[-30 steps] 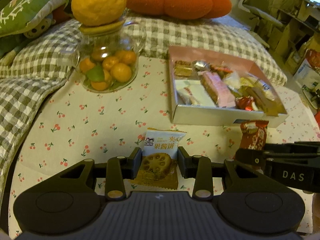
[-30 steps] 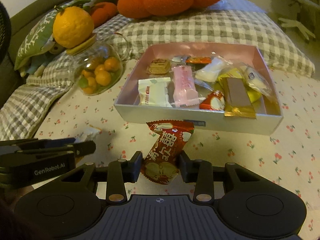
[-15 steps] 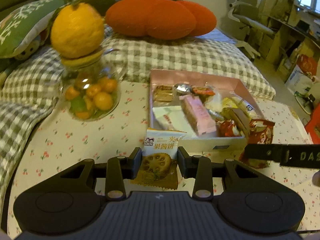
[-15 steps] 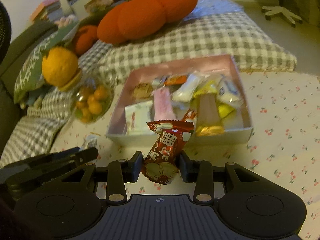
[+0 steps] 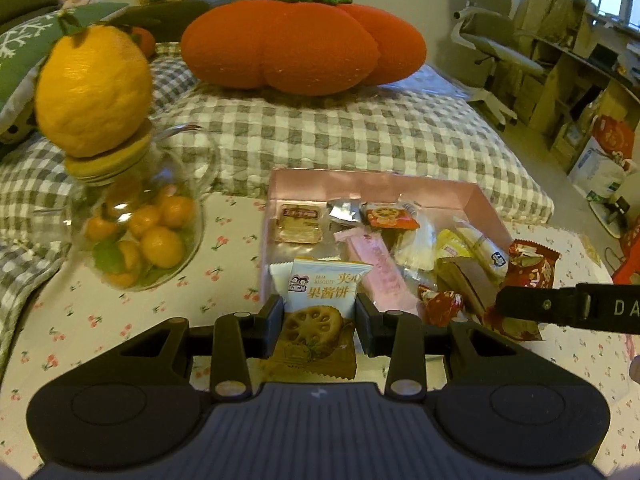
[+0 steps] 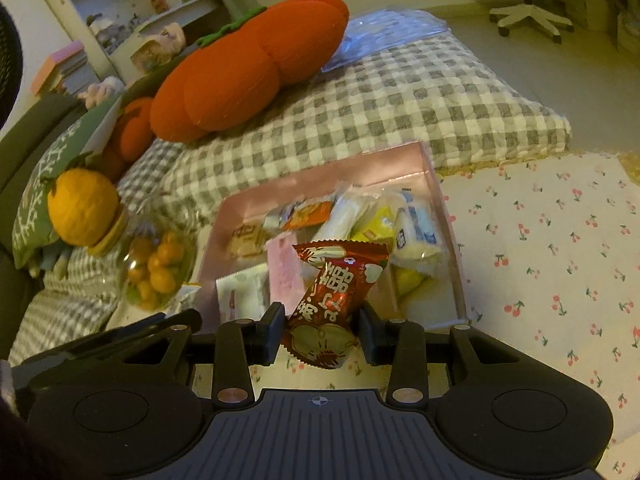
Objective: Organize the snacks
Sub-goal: 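Lift both packets and carry them over the box, then lower both packets into the box and open both tools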
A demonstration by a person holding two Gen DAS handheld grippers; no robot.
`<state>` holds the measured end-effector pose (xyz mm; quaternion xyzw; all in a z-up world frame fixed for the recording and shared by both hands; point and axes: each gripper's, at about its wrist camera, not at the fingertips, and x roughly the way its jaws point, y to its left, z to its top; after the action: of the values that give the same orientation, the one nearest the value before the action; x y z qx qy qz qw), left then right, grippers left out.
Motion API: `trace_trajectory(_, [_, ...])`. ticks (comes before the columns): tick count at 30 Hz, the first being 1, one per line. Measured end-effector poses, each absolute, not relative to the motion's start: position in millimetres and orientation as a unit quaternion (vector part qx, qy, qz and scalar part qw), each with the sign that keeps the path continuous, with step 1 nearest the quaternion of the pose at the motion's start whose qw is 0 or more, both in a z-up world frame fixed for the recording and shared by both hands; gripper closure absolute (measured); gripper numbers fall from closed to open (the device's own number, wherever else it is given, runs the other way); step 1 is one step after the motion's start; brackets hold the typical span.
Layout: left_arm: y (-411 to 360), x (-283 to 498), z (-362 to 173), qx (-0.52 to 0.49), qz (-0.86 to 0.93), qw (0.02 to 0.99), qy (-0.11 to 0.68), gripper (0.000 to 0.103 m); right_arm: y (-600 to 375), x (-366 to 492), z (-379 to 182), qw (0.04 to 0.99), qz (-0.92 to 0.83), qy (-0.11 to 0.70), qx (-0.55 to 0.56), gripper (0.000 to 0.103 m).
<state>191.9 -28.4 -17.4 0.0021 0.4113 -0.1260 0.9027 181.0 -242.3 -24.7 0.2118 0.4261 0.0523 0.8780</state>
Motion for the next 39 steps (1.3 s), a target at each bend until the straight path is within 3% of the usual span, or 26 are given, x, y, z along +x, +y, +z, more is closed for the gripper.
trace_trajectory(24, [-55,215,-51,0.045,-0.136,0.909,0.393,0.066,-239,216,-55,0.879,0.051,0.425,0.212,0.064])
trace_trajectory(28, [-56,215,-52,0.045,-0.137,0.908,0.393,0.049,-241,216,-54,0.881,0.051,0.419,0.216,0.064])
trace_trajectory(30, [-56,215,-52,0.047,-0.136,0.908,0.393,0.048,-241,216,-53,0.881,0.048,0.418,0.214,0.057])
trace_trajectory(34, [-55,213,-50,0.047,-0.133,0.910,0.391,0.039,-242,214,-50,0.885,0.043,0.414,0.210,0.053])
trace_trajectory(39, [-53,208,-44,0.047,-0.130,0.910,0.390,0.033,-245,207,-43,0.885,0.039,0.409,0.219,0.035])
